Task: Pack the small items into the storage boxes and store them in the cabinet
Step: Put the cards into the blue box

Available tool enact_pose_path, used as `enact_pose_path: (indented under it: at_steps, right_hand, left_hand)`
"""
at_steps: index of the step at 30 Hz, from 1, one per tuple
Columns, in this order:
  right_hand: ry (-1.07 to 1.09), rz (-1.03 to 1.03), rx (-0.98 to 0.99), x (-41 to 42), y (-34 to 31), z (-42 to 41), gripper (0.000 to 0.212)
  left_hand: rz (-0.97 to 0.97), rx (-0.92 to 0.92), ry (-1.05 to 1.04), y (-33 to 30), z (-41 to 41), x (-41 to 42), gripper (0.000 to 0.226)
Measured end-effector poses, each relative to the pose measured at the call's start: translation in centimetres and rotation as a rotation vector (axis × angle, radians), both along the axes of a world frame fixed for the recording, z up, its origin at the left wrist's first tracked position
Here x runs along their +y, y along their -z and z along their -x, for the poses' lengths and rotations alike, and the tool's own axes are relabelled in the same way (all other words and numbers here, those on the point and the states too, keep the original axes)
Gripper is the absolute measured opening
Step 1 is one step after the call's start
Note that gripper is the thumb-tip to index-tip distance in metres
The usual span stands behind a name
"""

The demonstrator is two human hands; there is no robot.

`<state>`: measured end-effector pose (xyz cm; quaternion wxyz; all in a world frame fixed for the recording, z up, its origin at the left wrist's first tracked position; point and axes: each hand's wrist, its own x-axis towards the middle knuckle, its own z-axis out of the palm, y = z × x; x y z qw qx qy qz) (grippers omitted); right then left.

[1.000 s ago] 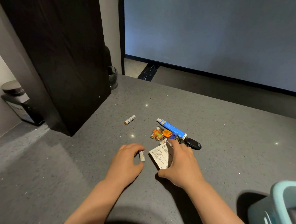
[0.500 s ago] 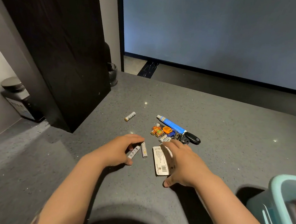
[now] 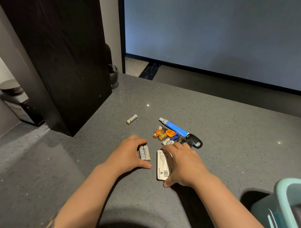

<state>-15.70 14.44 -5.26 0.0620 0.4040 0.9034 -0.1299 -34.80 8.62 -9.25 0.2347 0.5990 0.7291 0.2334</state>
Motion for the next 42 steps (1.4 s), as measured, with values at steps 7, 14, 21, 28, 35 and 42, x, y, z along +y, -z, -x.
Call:
enact_pose_path:
  at_steps: [7,14,21,28,35,42]
  right_hand:
    - [0.031,0.014,0.038,-0.5,0.2,-0.3,0.1]
    - [0.104,-0.015,0.133,-1.9,-5.1,-3.5,0.094]
    - [0.254,-0.138,0.268,-5.1,-12.7,-15.2,0.089]
    - [0.518,-0.183,0.241,-8.2,-14.2,-31.0,0.088]
    - [0.565,-0.123,0.247,-8.4,-12.3,-37.8,0.096]
    - [0.469,-0.074,0.25,-7.1,-11.3,-38.8,0.097]
  left_hand:
    - [-0.029,-0.004,0.01,-0.2,-0.5,-0.4,0.058]
    - [-0.306,-0.032,-0.097,-5.8,-3.0,-2.9,0.046]
    - [-0.483,-0.098,0.082,-13.9,-12.4,-3.0,0.044]
    - [-0.442,-0.267,0.322,-12.9,-25.8,-2.9,0.044]
    - [-0.337,0.23,0.47,-11.6,-31.3,-1.1,0.052]
    - [-0.044,0.686,0.62,-10.8,-32.3,-1.2,0.054]
